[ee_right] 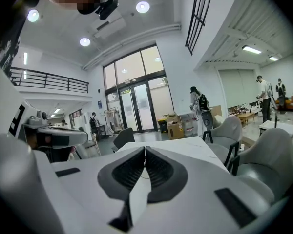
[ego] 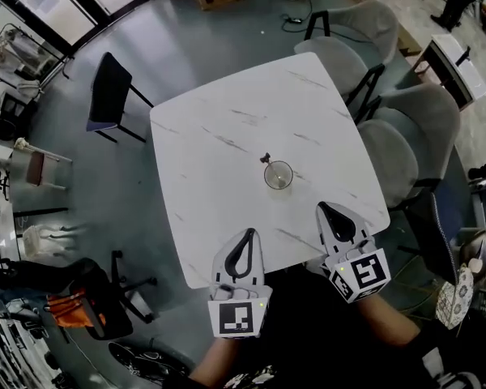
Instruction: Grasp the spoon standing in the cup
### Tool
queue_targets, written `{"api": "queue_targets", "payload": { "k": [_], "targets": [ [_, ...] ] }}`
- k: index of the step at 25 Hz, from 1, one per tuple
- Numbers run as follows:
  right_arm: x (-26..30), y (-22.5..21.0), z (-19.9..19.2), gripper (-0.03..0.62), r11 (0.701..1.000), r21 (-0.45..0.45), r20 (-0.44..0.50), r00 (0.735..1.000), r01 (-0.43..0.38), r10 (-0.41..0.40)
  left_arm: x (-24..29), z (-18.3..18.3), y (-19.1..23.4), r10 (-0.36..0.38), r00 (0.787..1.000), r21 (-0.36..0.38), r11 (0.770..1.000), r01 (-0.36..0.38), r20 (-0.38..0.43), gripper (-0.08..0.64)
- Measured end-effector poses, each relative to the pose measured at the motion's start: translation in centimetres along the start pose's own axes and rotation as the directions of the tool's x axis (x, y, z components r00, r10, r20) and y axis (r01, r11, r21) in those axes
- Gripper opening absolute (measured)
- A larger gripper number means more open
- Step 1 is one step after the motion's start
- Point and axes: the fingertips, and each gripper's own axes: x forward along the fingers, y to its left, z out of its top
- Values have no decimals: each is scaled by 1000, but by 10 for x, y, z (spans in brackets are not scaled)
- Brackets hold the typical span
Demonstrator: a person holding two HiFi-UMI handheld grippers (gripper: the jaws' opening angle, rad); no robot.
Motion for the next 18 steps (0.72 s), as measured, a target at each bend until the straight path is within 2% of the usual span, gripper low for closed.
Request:
{"api": "queue_targets", "payload": {
  "k": [6, 10, 12, 15, 16, 18],
  "targets": [
    [27, 3, 6, 64, 999, -32, -38, 999, 0, -1, 23, 7, 18, -44, 999, -6, 999, 44, 1, 9],
    [48, 15, 4, 64, 998, -36, -66, 997, -44, 42, 32, 2, 38, -42, 999, -96, 995, 40, -16, 9],
    [60, 23, 2, 66, 997, -46, -90, 994, -68, 64, 38, -3, 43, -51, 998, -97, 994, 49, -20, 9],
    [72, 20, 2, 70, 997, -60, -102, 994, -53, 47, 51, -22, 44, -76, 995, -126, 990, 68, -59, 9],
    [74, 17, 0, 85, 998, -52, -106, 994, -46, 40, 54, -27, 44, -79, 994, -133, 989, 69, -72, 9],
    [78, 11, -6, 177, 998, -43, -125, 992, -40, 34, 60, -35, 46, -69, 993, -139, 989, 55, -98, 9]
  ]
}}
